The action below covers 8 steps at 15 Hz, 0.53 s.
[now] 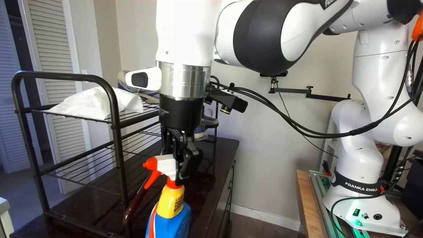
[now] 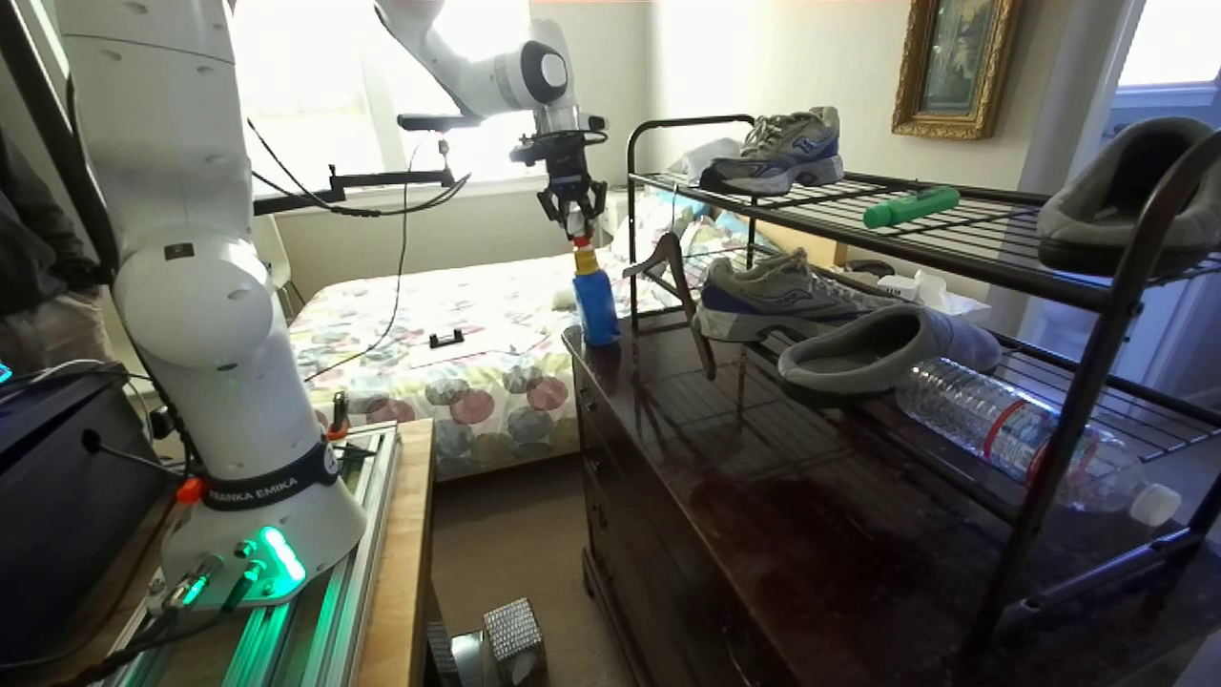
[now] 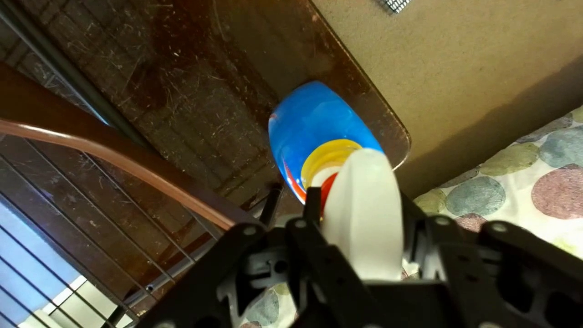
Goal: Move the blue bottle to the left
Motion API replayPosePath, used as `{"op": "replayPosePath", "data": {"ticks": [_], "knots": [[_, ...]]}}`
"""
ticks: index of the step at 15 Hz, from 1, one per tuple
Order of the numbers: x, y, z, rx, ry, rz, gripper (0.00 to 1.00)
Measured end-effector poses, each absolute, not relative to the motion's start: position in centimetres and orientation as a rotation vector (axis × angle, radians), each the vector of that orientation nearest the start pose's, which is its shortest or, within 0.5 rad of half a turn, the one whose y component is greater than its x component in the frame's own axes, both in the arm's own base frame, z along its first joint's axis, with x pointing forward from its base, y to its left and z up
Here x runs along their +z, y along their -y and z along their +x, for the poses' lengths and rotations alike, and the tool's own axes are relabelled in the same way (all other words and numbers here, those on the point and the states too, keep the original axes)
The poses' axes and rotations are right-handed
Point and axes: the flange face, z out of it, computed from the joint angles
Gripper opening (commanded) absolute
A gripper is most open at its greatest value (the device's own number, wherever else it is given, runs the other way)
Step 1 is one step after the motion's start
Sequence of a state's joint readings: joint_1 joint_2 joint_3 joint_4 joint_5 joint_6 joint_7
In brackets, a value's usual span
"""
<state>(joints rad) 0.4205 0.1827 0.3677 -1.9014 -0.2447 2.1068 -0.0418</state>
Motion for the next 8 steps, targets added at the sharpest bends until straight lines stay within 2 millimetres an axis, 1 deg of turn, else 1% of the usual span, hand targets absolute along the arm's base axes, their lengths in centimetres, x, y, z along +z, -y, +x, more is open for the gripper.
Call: {"op": "replayPosePath", "data": {"ticks": [2, 3, 4, 5, 6, 8], "knots": [[41.49, -41.67, 44.46, -0.14, 1.48, -2.902, 0.13], [41.47, -41.81, 44.64, -0.134, 1.481, -2.901, 0.34], [41.5, -41.95, 44.81, -0.127, 1.486, -2.898, 0.63], [41.51, -42.08, 44.92, -0.117, 1.491, -2.895, 0.66], [41.57, -42.22, 45.0, -0.107, 1.497, -2.892, 0.71], [42.42, -42.52, 45.06, -0.101, 1.511, -2.887, 0.85]]}}
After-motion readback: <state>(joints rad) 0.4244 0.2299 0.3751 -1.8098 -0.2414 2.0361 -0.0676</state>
